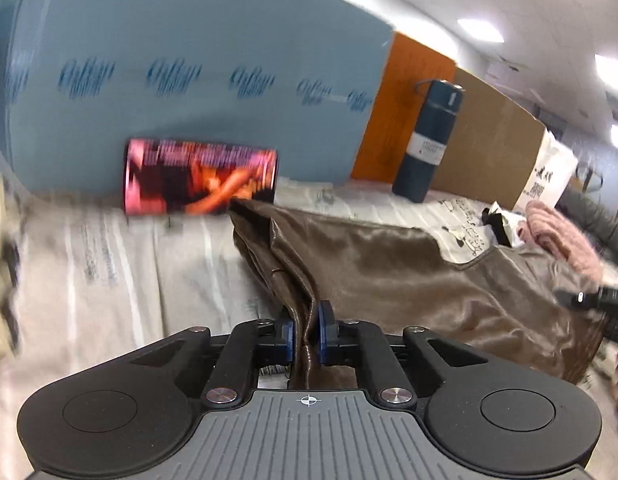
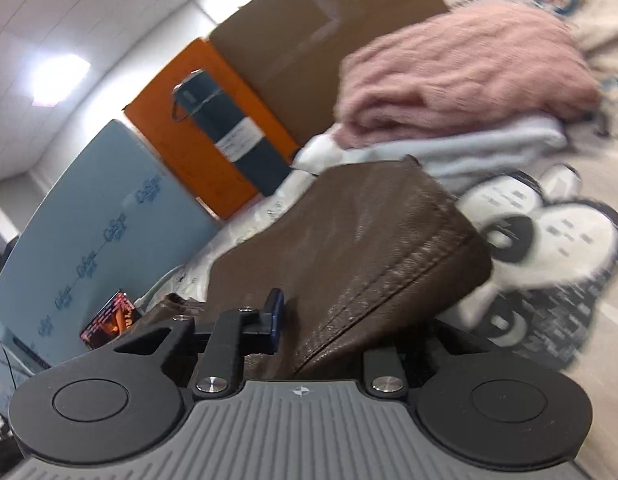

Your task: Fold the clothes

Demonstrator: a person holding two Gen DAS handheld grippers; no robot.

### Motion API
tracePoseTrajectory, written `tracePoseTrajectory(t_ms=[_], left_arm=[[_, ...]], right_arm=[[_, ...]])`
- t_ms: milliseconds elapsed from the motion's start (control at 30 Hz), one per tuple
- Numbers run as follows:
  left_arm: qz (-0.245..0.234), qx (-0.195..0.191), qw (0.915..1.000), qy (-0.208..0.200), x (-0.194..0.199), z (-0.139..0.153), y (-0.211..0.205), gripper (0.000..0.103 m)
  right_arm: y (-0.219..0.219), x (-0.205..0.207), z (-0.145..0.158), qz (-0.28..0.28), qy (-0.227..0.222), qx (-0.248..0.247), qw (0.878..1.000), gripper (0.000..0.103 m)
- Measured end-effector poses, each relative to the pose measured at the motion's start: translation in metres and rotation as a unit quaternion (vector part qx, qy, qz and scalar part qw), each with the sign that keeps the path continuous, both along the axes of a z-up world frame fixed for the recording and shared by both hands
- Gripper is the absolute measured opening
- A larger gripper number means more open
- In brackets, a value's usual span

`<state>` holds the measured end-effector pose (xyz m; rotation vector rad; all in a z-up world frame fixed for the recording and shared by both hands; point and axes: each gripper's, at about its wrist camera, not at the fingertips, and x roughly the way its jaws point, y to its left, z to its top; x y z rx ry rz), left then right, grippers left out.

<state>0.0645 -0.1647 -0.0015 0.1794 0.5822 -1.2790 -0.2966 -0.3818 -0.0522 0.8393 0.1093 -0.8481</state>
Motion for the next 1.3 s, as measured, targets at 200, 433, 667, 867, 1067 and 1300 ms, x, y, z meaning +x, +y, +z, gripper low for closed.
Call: tracePoseTrajectory(t_ms=[200, 433, 667, 867, 1067, 1300], left_arm=[[0.016, 0.023, 0.9978, -0.06, 0.017, 0.009, -0.027, 0.009], [0.03, 0.07, 0.9969, 0.02, 0.05, -0.01, -0.023, 0.045], [0.041, 0.009, 0.9972, 0.062, 0.074, -0.003, -0.008, 0.077], [0.026, -0.023, 0.9949, 0.094, 0.08, -0.001, -0.035, 0.081], [0.0, -0.054, 0.9878, 0.146, 0.089, -0.008, -0.057, 0.081], [0.016, -0.04, 0.9898, 0.136, 0.094, -0.022, -0.073, 0.012]], right_arm=[[-0.021, 0.036, 0.005, 0.03, 0.012, -0.014, 0.999, 0.015], [-0.019, 0.025, 0.012, 0.041, 0.051, -0.017, 0.998, 0.037], [-0.001, -0.006, 0.041, -0.057, 0.114, -0.091, 0.988, 0.069], [0.013, 0.01, 0.069, -0.022, 0.104, -0.182, 0.978, 0.084], [-0.011, 0.062, 0.056, 0.098, 0.064, -0.139, 0.983, 0.084], [-0.04, 0.088, 0.016, 0.161, -0.013, -0.042, 0.986, 0.084]])
